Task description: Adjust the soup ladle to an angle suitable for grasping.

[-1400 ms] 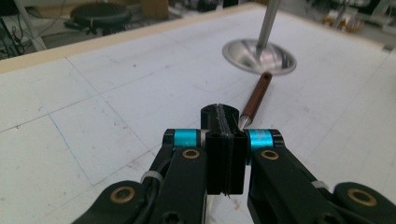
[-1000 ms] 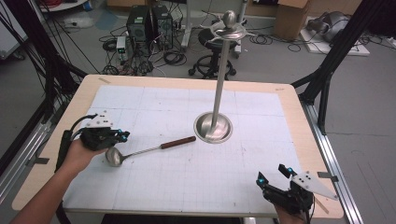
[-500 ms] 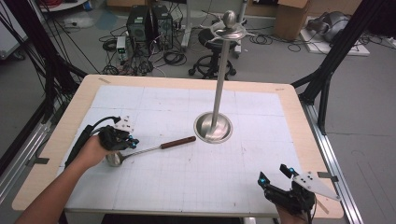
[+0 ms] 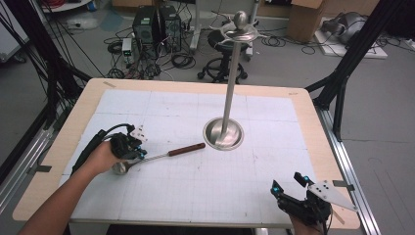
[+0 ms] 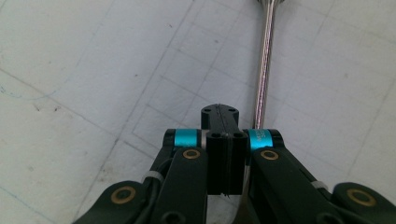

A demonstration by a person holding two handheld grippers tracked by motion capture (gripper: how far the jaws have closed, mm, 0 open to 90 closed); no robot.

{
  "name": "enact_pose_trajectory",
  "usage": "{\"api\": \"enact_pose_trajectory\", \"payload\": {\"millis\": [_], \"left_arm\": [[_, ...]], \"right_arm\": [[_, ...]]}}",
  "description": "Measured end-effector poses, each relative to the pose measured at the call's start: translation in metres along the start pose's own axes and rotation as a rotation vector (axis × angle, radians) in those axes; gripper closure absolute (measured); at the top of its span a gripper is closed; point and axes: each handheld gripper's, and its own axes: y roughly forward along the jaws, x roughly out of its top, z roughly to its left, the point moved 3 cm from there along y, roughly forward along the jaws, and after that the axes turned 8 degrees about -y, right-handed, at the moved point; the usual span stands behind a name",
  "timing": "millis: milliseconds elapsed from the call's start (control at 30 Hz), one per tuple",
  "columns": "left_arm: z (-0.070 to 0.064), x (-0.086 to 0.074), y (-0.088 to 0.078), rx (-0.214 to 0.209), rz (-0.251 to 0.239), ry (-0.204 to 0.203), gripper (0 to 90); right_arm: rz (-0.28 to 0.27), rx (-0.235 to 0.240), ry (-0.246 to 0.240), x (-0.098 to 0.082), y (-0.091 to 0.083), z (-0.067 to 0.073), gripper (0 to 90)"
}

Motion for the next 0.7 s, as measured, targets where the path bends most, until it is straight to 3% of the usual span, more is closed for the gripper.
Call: {"api": "enact_pose_trajectory", "payload": {"millis": [300,700], "left_arm": [[-0.0025,0.0064,0.0084,-0.022,0.084,0.033,89.4],[-0.0084,0.0065,0.0087,-0.061,0.088,0.017,89.5]], "right_arm": [[-0.004,-0.008,0.004,-0.0001,-0.0020,-0.0014,17.6],[-0.008,-0.010,0.007,0.0002,-0.0036,-0.0023,17.7]]}}
